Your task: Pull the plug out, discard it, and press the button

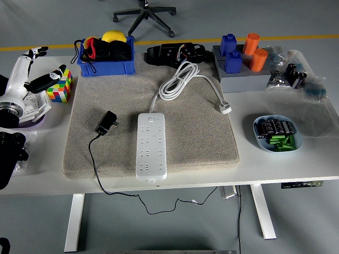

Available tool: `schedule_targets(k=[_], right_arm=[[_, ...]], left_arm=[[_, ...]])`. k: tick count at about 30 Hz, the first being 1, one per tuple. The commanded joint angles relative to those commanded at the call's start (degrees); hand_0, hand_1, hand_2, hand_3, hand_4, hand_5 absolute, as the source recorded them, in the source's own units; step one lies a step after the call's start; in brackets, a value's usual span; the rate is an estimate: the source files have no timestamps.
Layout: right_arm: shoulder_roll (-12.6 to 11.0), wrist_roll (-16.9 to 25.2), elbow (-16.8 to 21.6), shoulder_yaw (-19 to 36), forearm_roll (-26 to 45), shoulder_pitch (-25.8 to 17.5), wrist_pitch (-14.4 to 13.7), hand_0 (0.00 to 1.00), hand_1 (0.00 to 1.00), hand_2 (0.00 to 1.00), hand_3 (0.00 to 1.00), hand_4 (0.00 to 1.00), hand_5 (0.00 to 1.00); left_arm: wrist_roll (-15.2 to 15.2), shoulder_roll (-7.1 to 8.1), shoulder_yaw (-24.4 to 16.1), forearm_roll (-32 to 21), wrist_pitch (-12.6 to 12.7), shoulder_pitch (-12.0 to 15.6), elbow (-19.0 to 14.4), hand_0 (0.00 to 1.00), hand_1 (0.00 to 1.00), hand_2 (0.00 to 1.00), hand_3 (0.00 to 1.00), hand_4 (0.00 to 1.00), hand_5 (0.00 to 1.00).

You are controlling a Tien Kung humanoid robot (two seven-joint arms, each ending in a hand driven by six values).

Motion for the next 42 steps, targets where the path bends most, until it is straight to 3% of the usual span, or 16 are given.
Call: schedule_targets(k=[42], right_arm=[[-0.3, 0.2, 0.0, -0.3, 0.1, -0.2, -0.4, 0.74, 0.658, 0.639, 0.61, 0.66, 0.471]], left_arm=[[-0.9, 0.02, 0.2, -0.2, 1.3, 0.6, -0.4, 0.921, 0.91, 0.837, 0.837, 0.749, 0.407]])
